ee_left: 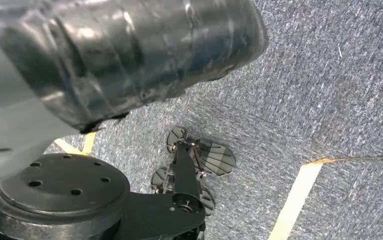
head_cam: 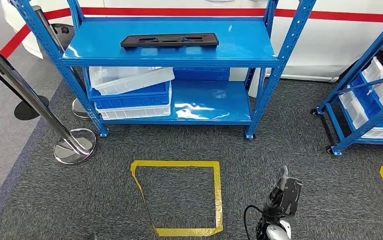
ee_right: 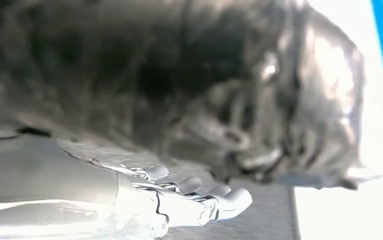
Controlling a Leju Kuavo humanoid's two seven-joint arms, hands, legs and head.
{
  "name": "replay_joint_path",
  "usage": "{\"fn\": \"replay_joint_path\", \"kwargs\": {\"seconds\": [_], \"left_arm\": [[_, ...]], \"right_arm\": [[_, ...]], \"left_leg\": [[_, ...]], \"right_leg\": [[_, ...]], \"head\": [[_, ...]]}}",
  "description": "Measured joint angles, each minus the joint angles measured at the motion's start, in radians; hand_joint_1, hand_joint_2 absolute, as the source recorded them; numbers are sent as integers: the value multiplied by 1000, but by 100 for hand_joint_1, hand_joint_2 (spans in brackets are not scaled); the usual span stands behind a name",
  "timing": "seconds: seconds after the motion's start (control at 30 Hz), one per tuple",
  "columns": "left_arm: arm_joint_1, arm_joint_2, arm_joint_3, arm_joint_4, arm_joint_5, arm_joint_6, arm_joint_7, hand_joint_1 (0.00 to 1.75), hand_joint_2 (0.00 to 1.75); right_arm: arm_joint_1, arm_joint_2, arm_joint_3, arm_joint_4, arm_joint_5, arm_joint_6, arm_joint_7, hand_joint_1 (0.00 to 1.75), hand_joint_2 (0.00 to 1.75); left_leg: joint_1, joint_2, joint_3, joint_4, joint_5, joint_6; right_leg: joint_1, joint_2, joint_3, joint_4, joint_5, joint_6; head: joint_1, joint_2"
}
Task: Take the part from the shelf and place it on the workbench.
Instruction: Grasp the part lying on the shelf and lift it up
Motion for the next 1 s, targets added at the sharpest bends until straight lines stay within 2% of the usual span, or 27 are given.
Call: {"fn": "replay_joint_path", "kwargs": {"seconds": [0.27, 0.4, 0.53, 0.73, 0.87, 0.9, 1.0], "left_arm": [[-8, 1, -23, 11, 86, -21, -22, 0, 0], [-11, 2, -24, 17, 142, -42, -45, 0, 0], [-14, 2, -24, 24, 195, -64, -70, 0, 0], [-17, 2, -24, 31, 244, -86, -104, 0, 0], [-17, 2, -24, 32, 257, -87, -120, 0, 0], [-18, 2, -24, 33, 262, -87, -126, 0, 0], [-20, 2, -28, 35, 279, -87, -151, 0, 131]], "right_arm": [[-84, -10, 106, -209, 97, -41, 29, 0, 0], [-126, -17, 162, -311, 151, -63, 53, 0, 175], [-169, -27, 226, -407, 210, -78, 84, 0, 0], [-215, -41, 302, -518, 258, -77, 125, 0, 0], [-227, -50, 330, -572, 306, -77, 150, 0, 175], [-234, -53, 343, -590, 325, -77, 158, 0, 175], [-248, -68, 382, -642, 391, -77, 195, 0, 175]], "left_leg": [[0, -1, 0, 0, 1, -1], [0, -1, 0, 0, 2, -1], [0, -1, 0, 0, 2, -1], [0, -1, 0, 0, 1, -1], [0, -1, 0, 0, 2, -1], [0, -1, 0, 0, 1, -1], [0, -1, 0, 0, 2, -1]], "right_leg": [[0, -1, 0, 0, 0, 0], [0, -1, 0, 0, 0, 0], [0, -1, 0, 0, 0, 0], [0, -1, 0, 0, 0, 0], [0, -1, -1, 0, 0, 0], [0, -1, -1, 0, 0, 0], [0, -1, -1, 0, 0, 0]], "head": [[0, 0], [0, 0], [0, 0], [0, 0], [0, 0], [0, 0], [0, 0]]}}
